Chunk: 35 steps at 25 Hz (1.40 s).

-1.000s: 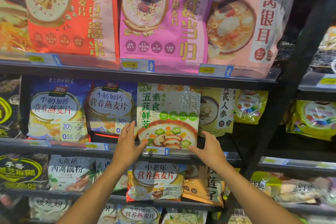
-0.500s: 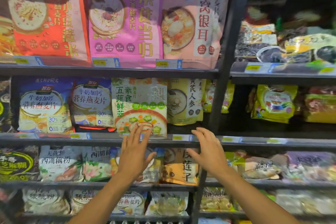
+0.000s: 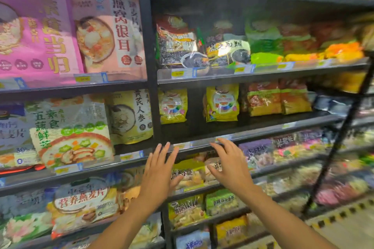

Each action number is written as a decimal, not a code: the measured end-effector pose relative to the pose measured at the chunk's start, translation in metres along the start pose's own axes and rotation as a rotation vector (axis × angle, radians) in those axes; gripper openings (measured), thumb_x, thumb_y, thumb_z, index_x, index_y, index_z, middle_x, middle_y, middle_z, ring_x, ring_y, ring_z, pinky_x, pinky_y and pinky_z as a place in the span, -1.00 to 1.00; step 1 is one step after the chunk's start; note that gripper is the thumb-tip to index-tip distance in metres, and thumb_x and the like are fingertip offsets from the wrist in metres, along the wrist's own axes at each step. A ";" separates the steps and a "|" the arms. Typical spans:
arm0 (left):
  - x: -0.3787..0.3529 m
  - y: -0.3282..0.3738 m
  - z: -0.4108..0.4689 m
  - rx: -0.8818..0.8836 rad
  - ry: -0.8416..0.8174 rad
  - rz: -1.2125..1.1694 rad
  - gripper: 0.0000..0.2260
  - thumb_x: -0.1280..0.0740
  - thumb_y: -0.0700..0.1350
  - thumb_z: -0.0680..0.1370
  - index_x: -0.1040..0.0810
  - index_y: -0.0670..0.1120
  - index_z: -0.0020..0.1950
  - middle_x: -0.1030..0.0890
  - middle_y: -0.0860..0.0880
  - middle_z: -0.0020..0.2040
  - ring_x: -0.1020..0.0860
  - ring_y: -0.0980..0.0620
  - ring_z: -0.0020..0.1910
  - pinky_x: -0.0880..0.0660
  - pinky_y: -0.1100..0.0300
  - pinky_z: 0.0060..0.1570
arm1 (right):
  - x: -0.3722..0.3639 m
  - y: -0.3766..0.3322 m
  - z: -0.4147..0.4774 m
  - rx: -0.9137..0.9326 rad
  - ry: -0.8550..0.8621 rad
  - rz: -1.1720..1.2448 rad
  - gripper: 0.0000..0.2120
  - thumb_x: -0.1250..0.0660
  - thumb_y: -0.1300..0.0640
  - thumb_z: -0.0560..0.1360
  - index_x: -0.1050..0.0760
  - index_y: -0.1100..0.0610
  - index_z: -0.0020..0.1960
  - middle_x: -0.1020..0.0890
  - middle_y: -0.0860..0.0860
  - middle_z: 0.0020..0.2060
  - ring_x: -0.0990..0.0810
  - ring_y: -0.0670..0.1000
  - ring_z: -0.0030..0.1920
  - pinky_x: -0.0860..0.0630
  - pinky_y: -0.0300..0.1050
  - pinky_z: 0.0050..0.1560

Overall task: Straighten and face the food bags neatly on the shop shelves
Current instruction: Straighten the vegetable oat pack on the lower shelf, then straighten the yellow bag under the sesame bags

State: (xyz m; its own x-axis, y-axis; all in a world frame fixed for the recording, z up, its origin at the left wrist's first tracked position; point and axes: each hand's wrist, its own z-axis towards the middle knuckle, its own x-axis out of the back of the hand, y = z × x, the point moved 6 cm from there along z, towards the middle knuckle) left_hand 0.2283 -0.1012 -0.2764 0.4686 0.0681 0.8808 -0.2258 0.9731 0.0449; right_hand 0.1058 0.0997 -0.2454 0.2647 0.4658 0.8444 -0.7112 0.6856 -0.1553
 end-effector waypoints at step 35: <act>-0.193 0.063 0.359 0.400 -0.291 -0.701 -0.25 -0.48 0.06 0.54 -0.20 -0.07 0.62 -0.26 -0.12 0.61 -0.24 -0.14 0.58 -0.27 0.02 0.46 | -0.110 0.272 0.257 -0.322 -0.099 0.091 -0.34 -0.50 -0.14 0.48 -0.41 0.17 0.42 -0.53 0.20 0.27 -0.54 0.27 0.23 -0.52 0.05 0.14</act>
State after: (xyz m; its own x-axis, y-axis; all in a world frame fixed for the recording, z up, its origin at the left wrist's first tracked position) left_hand -0.1831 -0.1318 -0.2738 0.3870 -0.6322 0.6712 -0.2759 0.6152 0.7385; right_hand -0.2839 0.0908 -0.2484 0.1340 0.4877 0.8627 -0.4827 0.7924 -0.3730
